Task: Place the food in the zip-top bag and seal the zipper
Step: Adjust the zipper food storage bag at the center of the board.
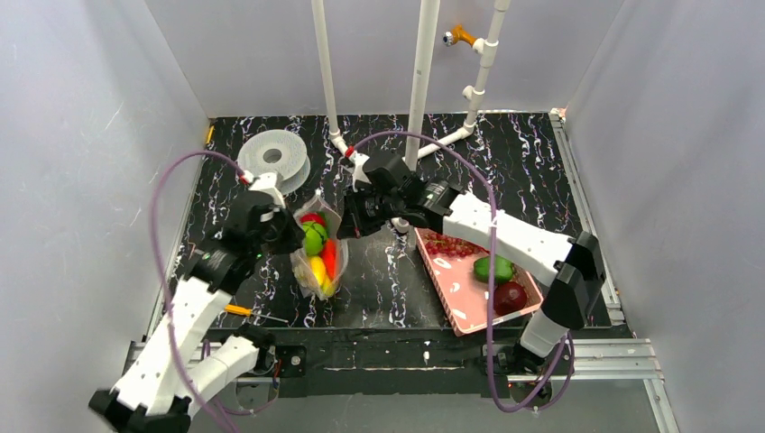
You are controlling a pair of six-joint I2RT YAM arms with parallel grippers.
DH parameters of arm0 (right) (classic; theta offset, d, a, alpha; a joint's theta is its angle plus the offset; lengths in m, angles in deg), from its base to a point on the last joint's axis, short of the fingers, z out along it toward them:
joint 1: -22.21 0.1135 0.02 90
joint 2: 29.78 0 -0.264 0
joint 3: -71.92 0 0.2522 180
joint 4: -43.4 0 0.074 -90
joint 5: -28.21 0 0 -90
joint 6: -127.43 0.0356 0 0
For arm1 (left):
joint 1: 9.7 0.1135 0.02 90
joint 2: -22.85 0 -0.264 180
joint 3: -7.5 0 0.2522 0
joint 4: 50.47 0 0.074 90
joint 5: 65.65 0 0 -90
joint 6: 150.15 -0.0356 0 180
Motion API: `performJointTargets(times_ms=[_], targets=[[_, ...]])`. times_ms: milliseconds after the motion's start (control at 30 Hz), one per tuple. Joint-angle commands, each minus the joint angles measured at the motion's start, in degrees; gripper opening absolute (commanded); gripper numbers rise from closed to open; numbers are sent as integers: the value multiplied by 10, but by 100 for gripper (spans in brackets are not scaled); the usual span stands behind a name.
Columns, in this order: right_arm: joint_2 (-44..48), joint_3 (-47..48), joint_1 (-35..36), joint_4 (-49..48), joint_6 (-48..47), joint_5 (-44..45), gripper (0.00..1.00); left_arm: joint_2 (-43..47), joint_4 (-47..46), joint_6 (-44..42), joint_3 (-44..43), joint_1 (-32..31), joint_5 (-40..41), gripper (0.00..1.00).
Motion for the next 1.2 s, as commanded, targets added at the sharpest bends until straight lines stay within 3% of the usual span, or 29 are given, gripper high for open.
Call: performJointTargets(times_ms=[0,267,633,967,1067,1167], targets=[[-41,-24,1,-5,1,15,1,-60,26,32,58,-1,-19,0],[-18,29,4,18,-13,30,1,-18,67,-14,-100,0,9,0],[-26,-46,3,-28,13,12,1,-19,33,41,65,-1,-10,0],[-11,5,4,-8,-3,22,1,-5,42,-18,-52,-1,19,0],[-6,6,4,4,-8,23,14,-13,18,-35,-43,-1,33,0],[9,5,4,27,-28,29,37,-12,-29,-57,-6,-1,43,0]])
